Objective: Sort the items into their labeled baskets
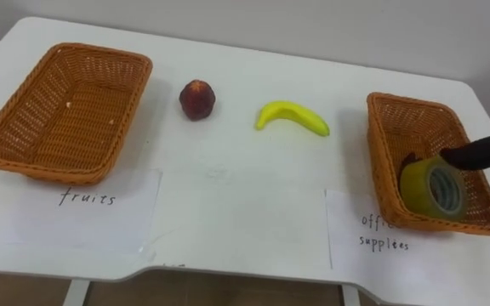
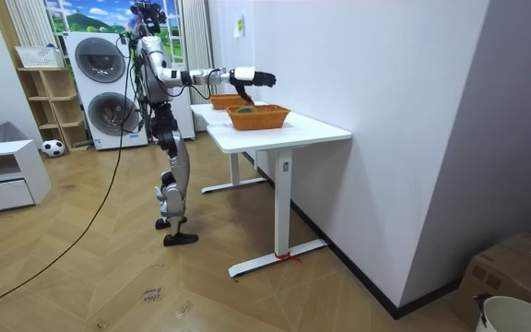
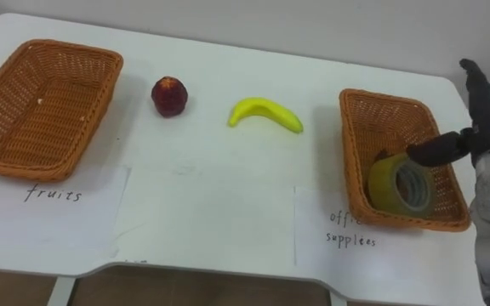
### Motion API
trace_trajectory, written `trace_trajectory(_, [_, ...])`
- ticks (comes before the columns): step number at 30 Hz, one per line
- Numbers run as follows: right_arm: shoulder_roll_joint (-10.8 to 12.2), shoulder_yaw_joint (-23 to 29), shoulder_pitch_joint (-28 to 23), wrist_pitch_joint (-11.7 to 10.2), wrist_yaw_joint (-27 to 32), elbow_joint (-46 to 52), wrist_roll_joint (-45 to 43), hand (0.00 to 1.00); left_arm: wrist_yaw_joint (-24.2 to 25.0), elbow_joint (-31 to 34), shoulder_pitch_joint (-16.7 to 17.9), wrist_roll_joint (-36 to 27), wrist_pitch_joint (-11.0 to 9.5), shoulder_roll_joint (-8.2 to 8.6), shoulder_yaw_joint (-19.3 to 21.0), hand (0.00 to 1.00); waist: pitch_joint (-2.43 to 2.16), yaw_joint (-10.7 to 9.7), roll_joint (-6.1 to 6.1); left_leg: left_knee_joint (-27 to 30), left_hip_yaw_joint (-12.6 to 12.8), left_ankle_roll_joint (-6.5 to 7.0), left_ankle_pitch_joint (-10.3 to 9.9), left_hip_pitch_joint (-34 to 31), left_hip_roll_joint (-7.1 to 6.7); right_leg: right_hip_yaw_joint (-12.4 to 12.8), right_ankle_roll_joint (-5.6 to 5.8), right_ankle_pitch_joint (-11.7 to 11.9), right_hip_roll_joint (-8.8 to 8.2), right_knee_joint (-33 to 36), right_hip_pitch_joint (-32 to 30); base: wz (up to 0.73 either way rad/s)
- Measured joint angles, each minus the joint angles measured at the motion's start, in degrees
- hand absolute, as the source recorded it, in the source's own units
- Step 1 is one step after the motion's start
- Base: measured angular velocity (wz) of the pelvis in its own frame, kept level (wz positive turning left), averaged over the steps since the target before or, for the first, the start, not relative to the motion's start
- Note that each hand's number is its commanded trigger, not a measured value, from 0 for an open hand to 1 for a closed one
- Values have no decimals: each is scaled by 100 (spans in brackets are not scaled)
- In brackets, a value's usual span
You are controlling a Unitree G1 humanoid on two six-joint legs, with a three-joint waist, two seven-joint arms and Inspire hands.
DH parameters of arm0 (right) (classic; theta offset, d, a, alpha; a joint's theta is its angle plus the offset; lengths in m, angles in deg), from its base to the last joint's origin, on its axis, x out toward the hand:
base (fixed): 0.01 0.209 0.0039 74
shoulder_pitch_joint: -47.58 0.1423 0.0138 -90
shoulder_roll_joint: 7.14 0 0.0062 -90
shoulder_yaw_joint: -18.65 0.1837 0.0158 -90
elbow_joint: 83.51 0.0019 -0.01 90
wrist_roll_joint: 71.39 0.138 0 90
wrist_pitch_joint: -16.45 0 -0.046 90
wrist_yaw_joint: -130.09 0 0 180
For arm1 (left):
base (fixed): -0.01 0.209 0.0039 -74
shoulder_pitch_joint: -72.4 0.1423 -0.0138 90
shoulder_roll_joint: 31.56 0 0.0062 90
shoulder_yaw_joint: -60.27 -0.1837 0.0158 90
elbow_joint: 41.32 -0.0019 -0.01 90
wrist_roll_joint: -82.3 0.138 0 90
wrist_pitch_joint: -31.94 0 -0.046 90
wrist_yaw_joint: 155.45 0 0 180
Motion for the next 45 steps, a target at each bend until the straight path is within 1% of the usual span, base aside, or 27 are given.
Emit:
trace_trajectory(4, [-7,2,36,2,117,358,21,0,-2,9,-12,3,2,-6,10,0,-20,-17,40,1,2,0,0,3,-1,-8,0,0,4,10,-6,0])
trace_trajectory(7, [-7,5,65,6,173,616,69,0,3,12,-26,4,4,-6,10,0,-21,-13,52,2,0,0,0,7,-2,-13,0,0,2,10,0,0])
trace_trajectory(9, [-7,4,97,25,170,816,138,0,9,12,-31,2,6,-5,4,0,-14,-17,69,8,-1,0,0,12,-2,-2,0,-1,-1,58,-18,0])
trace_trajectory(10, [-7,4,157,25,164,947,195,0,11,11,-31,1,6,-4,4,0,-4,-23,83,11,-6,0,0,7,0,-2,-1,-2,-7,69,-25,0])
trace_trajectory(12, [-8,4,332,28,147,1070,270,0,11,14,-35,7,6,-6,5,0,0,-44,89,14,-6,0,0,-20,1,-4,-1,-8,-17,94,-70,-2])
trace_trajectory(14, [-15,4,538,27,90,1245,366,0,15,9,-80,73,6,-19,13,0,4,-46,85,16,-4,1,0,-31,-1,8,-4,-17,-20,140,-100,0])
trace_trajectory(16, [-28,4,577,27,48,1413,534,0,22,7,-118,80,4,-29,12,0,12,-28,58,23,-8,0,0,-39,-3,7,-5,-32,-25,159,-98,4])
trace_trajectory(18, [-28,0,640,18,-17,1515,719,0,43,2,-147,78,2,-31,8,0,5,-8,37,28,-12,0,0,-40,-3,3,-8,-34,-21,158,-91,2])
trace_trajectory(20, [-29,-78,797,22,-49,1520,841,0,51,0,-152,77,2,-23,-6,0,20,17,8,28,-19,0,0,-41,-27,3,-9,-34,-15,159,-93,0])
trace_trajectory(24, [-29,-121,862,36,-172,1517,837,0,51,0,-205,78,9,-1,-8,0,49,36,-43,27,-35,0,0,-60,-29,-3,-9,-34,-12,153,-103,1])
trace_trajectory(25, [-29,-127,862,41,-212,1509,846,0,51,0,-202,78,9,-1,-14,0,46,48,-50,28,-49,0,0,-86,-33,-4,-8,-34,-8,151,-107,0])
trace_trajectory(27, [-30,-135,870,43,-229,1431,899,0,38,3,-201,77,13,-3,-15,0,44,143,-53,40,-51,0,0,-80,-36,-4,-8,-34,-6,151,-108,0])
trace_trajectory(31, [-38,-220,954,93,-300,1142,919,0,37,12,-189,133,17,-4,-17,0,35,194,-89,49,-106,1,1,-101,-31,-79,-8,-34,-16,150,-113,4])
trace_trajectory(34, [-39,-334,1125,167,-366,882,919,0,51,20,-135,290,31,-11,-17,0,16,218,-120,50,-133,0,1,-119,-28,-112,-9,-35,-16,122,-108,8])
trace_trajectory(35, [-39,-345,1164,198,-407,815,924,0,53,21,-128,346,31,-20,-14,0,1,224,-140,56,-175,0,1,-154,-31,-155,-12,-33,-20,78,-104,11])
trace_trajectory(38, [-38,-419,1175,254,-465,689,914,0,57,12,-60,342,36,-54,-37,0,-22,296,-173,81,-222,-1,1,-169,-22,-235,-18,-27,-29,60,-75,11])
trace_trajectory(40, [-38,-484,1175,286,-518,680,913,0,57,15,24,345,44,-63,-56,0,-19,299,-172,81,-274,-1,1,-163,0,-315,-18,-27,-40,56,-45,14])
trace_trajectory(42, [-38,-591,1175,296,-554,630,908,0,57,21,100,377,87,-68,-55,0,-10,324,-169,77,-293,-1,1,-134,-2,-324,-17,-28,-41,53,-13,6])
trace_trajectory(45, [-38,-674,1176,325,-808,510,860,0,59,48,159,473,186,-71,-54,0,8,355,-166,79,-345,-2,0,-186,-10,-367,-15,-29,-57,48,-25,11])
